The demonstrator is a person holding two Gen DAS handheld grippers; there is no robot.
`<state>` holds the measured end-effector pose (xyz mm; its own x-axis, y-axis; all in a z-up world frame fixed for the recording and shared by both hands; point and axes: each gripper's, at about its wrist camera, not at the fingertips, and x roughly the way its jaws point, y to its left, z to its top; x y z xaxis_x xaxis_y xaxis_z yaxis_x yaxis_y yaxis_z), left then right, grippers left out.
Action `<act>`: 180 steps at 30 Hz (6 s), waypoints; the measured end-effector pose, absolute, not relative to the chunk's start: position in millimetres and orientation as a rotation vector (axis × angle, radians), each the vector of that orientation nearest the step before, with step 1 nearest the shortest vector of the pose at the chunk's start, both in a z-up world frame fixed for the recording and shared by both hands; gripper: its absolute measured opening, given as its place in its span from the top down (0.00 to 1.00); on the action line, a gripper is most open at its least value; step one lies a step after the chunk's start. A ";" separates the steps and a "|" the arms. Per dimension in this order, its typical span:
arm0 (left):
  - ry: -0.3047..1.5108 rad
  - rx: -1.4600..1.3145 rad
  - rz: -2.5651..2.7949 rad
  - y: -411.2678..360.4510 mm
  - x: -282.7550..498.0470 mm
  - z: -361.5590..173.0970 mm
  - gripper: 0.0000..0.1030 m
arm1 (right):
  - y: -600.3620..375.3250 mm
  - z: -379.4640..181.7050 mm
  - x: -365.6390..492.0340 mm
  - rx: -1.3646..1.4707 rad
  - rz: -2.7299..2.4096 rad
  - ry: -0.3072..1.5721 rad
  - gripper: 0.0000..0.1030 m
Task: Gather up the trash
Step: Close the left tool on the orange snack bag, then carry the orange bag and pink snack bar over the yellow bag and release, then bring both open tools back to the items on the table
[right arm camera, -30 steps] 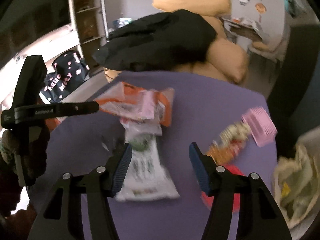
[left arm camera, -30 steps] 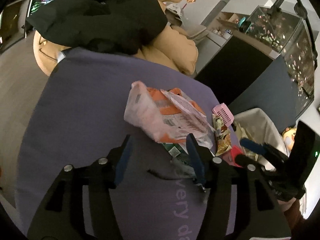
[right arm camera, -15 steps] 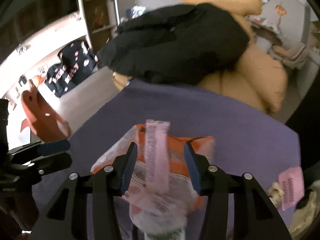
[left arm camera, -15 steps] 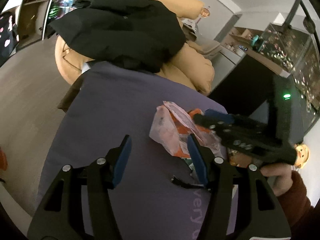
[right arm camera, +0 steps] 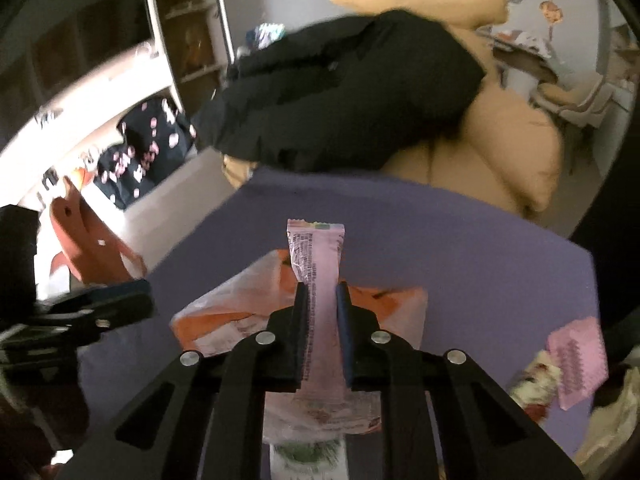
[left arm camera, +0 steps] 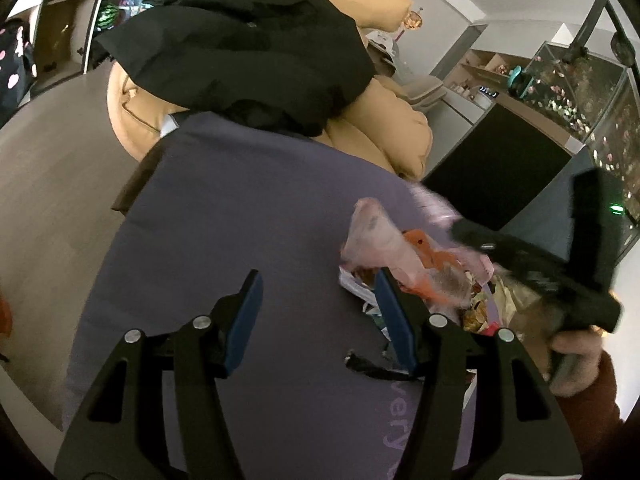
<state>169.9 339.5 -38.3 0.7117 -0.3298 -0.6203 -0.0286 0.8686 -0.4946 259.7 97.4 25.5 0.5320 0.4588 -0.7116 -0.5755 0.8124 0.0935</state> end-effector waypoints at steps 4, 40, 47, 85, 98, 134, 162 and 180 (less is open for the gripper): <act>0.783 -0.506 -0.180 331.8 176.5 -42.4 0.46 | 56.9 40.7 237.2 -0.126 0.568 0.748 0.86; 0.639 -0.209 -0.145 233.7 181.4 46.3 0.77 | -111.7 29.9 147.2 0.078 0.344 0.587 0.86; 0.584 -0.112 -0.226 176.6 164.8 78.8 0.77 | -144.2 51.8 130.3 0.075 0.314 0.514 0.86; 0.695 0.247 -0.574 -117.0 243.6 24.7 0.76 | -330.1 73.4 87.9 0.101 -0.083 0.392 0.86; 1.058 0.158 -0.629 -152.6 285.2 -57.6 0.74 | -336.9 58.6 96.3 0.128 -0.081 0.431 0.86; 0.816 -0.099 -0.372 86.9 187.3 -4.8 0.47 | -275.9 -108.1 237.5 0.142 0.020 1.026 0.86; 0.779 -0.351 -0.080 263.9 131.4 -32.1 0.43 | -130.5 -4.1 168.8 -0.023 0.256 0.760 0.44; 0.764 -0.383 -0.020 305.0 115.1 -37.0 0.43 | 15.0 -11.0 139.1 -0.106 0.570 0.779 0.45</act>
